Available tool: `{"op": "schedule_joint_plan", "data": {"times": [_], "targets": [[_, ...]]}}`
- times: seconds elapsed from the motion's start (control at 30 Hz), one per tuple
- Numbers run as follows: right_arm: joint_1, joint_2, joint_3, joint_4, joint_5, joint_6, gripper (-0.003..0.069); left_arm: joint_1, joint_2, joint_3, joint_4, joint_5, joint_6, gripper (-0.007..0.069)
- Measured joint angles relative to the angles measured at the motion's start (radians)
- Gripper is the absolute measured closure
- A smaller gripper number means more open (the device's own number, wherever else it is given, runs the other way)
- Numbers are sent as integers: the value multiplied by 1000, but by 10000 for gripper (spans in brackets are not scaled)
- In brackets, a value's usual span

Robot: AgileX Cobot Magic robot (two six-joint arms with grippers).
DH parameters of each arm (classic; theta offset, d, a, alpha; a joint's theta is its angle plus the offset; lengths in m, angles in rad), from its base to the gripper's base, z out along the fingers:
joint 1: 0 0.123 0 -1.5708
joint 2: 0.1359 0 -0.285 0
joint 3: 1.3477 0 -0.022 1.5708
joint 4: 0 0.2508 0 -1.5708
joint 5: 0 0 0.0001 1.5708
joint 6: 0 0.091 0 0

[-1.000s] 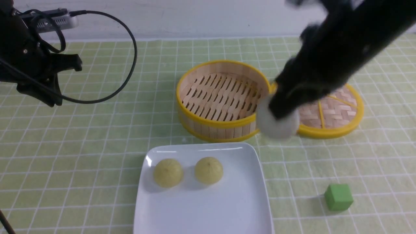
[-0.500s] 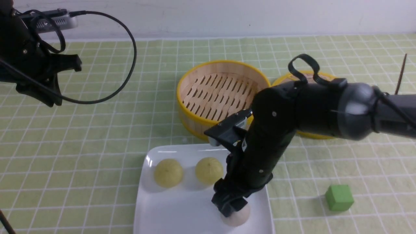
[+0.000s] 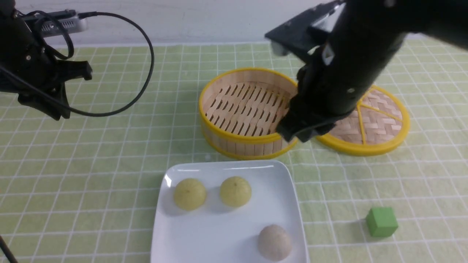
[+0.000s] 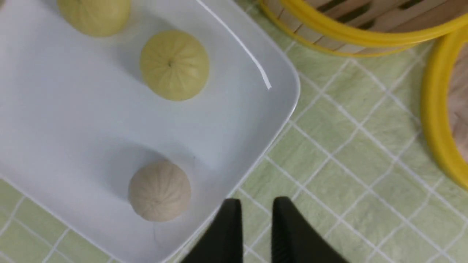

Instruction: Put the steamed buns into the plate on the green tablecloth.

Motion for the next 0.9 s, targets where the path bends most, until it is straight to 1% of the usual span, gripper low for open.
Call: {"op": "schedule_joint_plan", "data": {"times": [0.03,0.07,0.1,0.2,0.23,0.27,0.3,0.33,0.37,0.4,0.47,0.5,0.53,0.6,0.67,0.9], "targets": [[0,-81,33,0,0,6,644,0,0,0,1,0,0,517],[0,-95,39,0,0,6,650,0,0,0,1,0,0,517],[0,-184,82,1,4,9,669,0,0,0,0,0,0,517],[0,-460,250,10,11,10,673,0,0,0,-16,0,0,517],[0,-513,290,13,9,10,673,0,0,0,-20,0,0,517],[0,-640,400,20,-41,10,673,0,0,0,-23,0,0,517],[0,-696,455,23,-86,11,673,0,0,0,-25,0,0,517],[0,-810,574,31,-207,9,673,0,0,0,-26,0,0,517],[0,-829,595,31,-230,10,673,0,0,0,-26,0,0,517],[0,-965,781,39,-425,-5,673,0,0,0,-26,0,3,522],[0,-1087,961,50,-627,-11,673,0,0,0,-24,0,8,533],[0,-1095,961,50,-643,-10,673,0,0,0,-24,0,8,536],[0,-1144,1055,58,-739,-6,673,0,0,0,-27,0,14,551],[0,-1189,1152,58,-854,-6,673,-1,0,-2,-27,0,23,594],[0,-1204,1183,40,-906,-6,673,-1,0,-9,-27,0,27,615],[0,-1213,1196,26,-946,-6,669,-5,-1,-16,-35,0,47,622]]}}
